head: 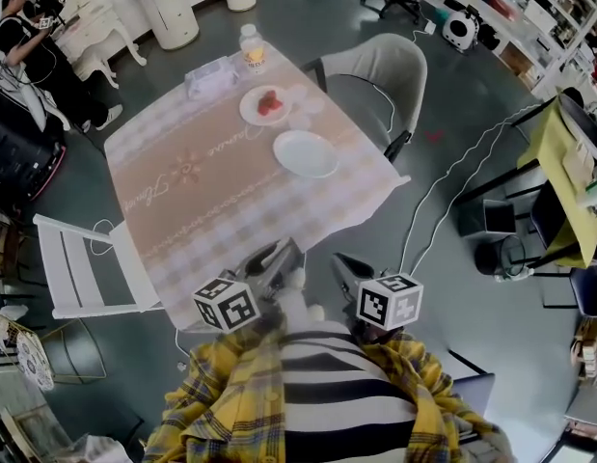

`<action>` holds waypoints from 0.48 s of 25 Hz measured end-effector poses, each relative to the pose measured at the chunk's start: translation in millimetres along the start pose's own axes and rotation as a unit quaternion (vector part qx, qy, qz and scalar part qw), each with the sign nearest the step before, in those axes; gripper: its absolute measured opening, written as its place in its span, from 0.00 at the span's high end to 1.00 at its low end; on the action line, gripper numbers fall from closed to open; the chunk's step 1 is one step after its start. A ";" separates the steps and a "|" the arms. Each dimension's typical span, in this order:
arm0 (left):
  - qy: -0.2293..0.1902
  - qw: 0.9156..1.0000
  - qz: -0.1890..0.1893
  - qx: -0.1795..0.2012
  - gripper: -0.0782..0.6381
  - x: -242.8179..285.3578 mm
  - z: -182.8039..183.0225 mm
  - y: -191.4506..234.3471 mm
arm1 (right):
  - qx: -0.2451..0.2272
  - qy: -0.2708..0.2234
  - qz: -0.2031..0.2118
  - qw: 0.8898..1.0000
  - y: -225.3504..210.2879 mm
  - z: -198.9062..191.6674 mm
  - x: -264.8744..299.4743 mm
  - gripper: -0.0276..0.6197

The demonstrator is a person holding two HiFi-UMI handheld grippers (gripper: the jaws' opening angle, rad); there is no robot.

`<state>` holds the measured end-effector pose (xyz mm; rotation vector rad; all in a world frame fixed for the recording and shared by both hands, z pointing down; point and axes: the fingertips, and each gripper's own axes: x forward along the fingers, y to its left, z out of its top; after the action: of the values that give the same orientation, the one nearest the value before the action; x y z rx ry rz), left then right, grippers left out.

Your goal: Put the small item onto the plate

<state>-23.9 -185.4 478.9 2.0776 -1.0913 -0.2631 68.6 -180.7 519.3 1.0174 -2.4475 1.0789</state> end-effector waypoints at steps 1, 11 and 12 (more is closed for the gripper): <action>0.001 1.000 -0.003 0.001 0.76 4.7 4.0 1.1 | -0.003 0.000 0.000 1.000 0.0 4.7 2.3 0.96; 0.011 1.000 -0.017 0.002 0.76 52.6 38.3 19.3 | -0.018 0.001 -0.008 1.000 -10.4 52.1 35.9 0.96; 0.013 1.000 -0.018 0.001 0.76 56.8 41.7 22.5 | -0.019 0.000 -0.008 1.000 -11.3 57.5 40.6 0.96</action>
<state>-23.4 -259.2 475.0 2.0991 -1.0411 -0.2525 49.1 -248.0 506.3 1.0239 -2.4465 1.0220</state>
